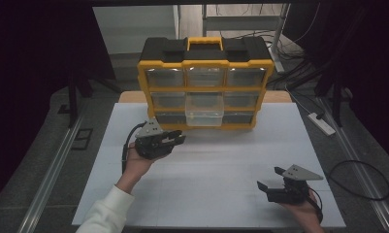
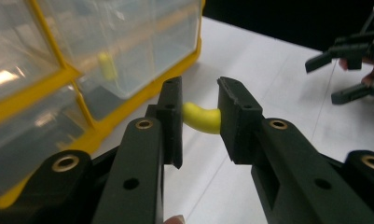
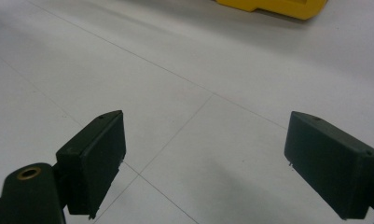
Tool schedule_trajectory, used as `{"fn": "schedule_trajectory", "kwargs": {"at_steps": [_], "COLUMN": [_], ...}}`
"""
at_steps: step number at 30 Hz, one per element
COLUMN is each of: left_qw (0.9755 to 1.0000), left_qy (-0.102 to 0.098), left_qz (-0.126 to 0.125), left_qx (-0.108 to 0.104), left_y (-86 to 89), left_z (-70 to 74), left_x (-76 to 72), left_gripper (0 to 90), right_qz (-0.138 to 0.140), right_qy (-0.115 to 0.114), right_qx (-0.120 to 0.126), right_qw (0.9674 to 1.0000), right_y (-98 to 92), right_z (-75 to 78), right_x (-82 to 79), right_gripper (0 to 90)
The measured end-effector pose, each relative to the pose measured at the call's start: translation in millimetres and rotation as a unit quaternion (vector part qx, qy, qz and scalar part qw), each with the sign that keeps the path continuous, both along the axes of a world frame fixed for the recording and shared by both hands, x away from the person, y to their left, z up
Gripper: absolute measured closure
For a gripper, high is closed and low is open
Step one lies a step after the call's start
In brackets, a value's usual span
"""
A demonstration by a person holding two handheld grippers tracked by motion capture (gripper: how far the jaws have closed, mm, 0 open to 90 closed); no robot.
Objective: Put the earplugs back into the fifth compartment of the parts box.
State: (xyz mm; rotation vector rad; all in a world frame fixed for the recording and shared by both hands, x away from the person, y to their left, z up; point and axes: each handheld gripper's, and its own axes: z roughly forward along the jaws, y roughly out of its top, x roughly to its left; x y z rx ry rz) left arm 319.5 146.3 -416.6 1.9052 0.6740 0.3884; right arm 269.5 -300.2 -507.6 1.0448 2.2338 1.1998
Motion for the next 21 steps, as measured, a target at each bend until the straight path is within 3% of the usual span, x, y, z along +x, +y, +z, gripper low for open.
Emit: {"fn": "schedule_trajectory", "kwargs": {"at_steps": [11, 17, 19, 21], "left_qw": [0.9991, 0.9985, 0.9984, 0.9985], "left_qy": [-0.034, -0.048, -0.047, -0.045], "left_qz": [0.017, 0.019, 0.019, 0.022], "left_qx": [-0.016, -0.021, -0.027, -0.020], "left_y": [2.4, -5.3, -7.9, -11.5], "left_z": [32.3, 54.9, 61.2, 66.8], "left_x": [0.3, 14.3, 22.0, 31.0], "left_gripper": [70.4, 70.4, 70.4, 69.9], "right_qz": [0.003, 0.004, 0.005, 0.005], "right_qy": [-0.002, -0.004, -0.003, -0.002], "right_qx": [0.006, 0.006, 0.006, 0.006], "right_qw": [1.0000, 1.0000, 1.0000, 1.0000], "right_y": [-0.1, -0.6, -0.5, -0.3], "right_z": [0.9, 1.6, 1.4, 1.4], "right_x": [-0.2, -0.4, -0.6, -0.8], "right_gripper": [13.2, 13.2, 13.2, 13.2]}}
